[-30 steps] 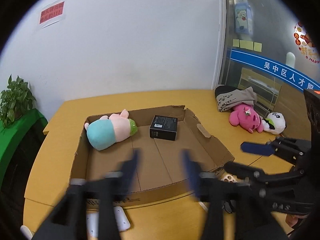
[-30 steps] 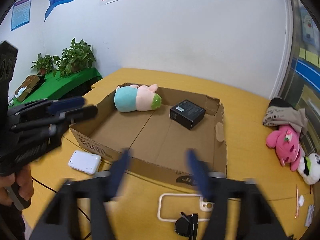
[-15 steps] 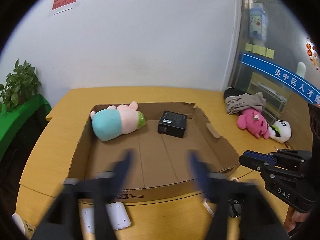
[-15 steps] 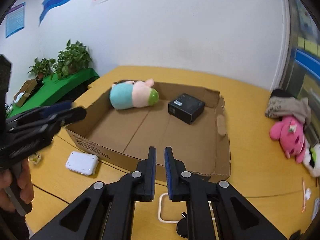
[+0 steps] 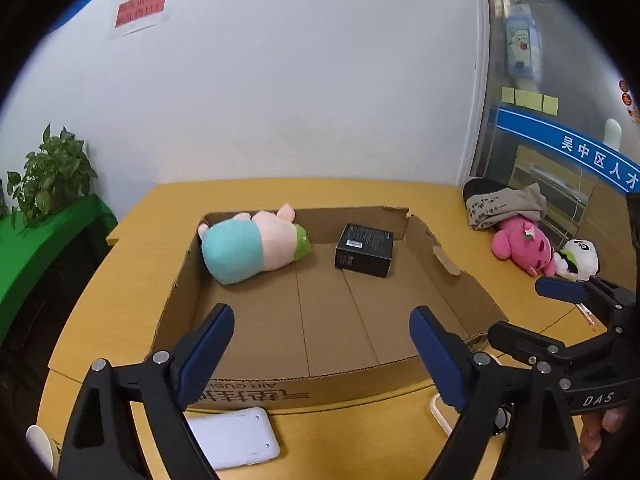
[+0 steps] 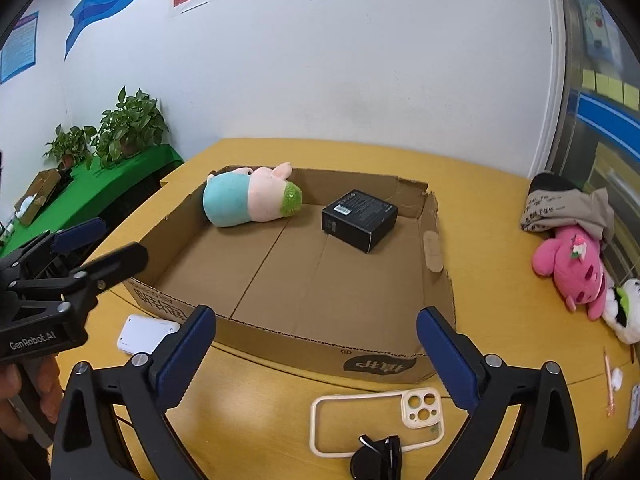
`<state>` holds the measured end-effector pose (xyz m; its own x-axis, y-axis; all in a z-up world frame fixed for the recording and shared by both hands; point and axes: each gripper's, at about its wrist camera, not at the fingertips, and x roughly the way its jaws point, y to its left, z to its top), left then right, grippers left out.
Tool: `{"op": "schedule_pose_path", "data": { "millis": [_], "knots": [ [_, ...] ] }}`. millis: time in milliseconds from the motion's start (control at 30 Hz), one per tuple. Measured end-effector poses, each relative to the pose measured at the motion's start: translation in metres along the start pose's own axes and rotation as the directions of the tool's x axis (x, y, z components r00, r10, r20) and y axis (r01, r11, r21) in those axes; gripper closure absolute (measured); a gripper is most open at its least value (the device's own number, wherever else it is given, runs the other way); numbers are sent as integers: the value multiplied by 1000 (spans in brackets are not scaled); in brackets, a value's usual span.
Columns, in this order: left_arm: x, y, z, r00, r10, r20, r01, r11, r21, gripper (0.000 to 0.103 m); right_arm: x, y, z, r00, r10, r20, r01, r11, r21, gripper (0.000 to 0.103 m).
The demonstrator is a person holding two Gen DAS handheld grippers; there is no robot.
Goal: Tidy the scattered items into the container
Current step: 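Move the left gripper back toward the white phone case and sunglasses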
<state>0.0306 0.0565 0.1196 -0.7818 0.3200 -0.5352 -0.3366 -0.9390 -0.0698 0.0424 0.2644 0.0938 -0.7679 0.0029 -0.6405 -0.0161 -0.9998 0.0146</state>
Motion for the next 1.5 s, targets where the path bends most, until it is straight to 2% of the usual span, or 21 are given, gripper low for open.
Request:
{"op": "schedule_pose_path", "data": {
  "millis": [167,333,533,1100,1267,1333,1400,1500],
  "knots": [
    [11,10,-8,999,6,-49,-7,1000,-19,14,4,-2,-2,1000,-5,-18,5,1000,5,1],
    [10,16,-12,998,-13,-55,10,998,-57,14,5,-1,-5,1000,3,-23,-3,1000,0,1],
    [8,11,-14,997,-38,-68,35,999,-40,14,4,0,-7,1000,4,-25,-4,1000,5,1],
    [4,-3,-15,996,-53,-74,52,999,-7,14,-2,-1,-15,999,10,-35,-10,1000,10,1],
    [2,-1,-18,993,-79,-83,77,997,-20,14,-15,-13,-25,999,44,-8,-44,999,25,1],
    [0,-1,-21,992,-91,-91,89,996,-26,14,-23,-23,-35,999,33,-2,-33,999,28,1],
    [1,-2,-28,989,-103,-109,100,995,-24,14,-23,-41,-51,999,5,-53,-2,999,52,1],
    [6,-6,-42,979,-133,-155,129,991,-35,14,-17,-70,-83,989,9,-150,9,993,117,1]
  ]
}}
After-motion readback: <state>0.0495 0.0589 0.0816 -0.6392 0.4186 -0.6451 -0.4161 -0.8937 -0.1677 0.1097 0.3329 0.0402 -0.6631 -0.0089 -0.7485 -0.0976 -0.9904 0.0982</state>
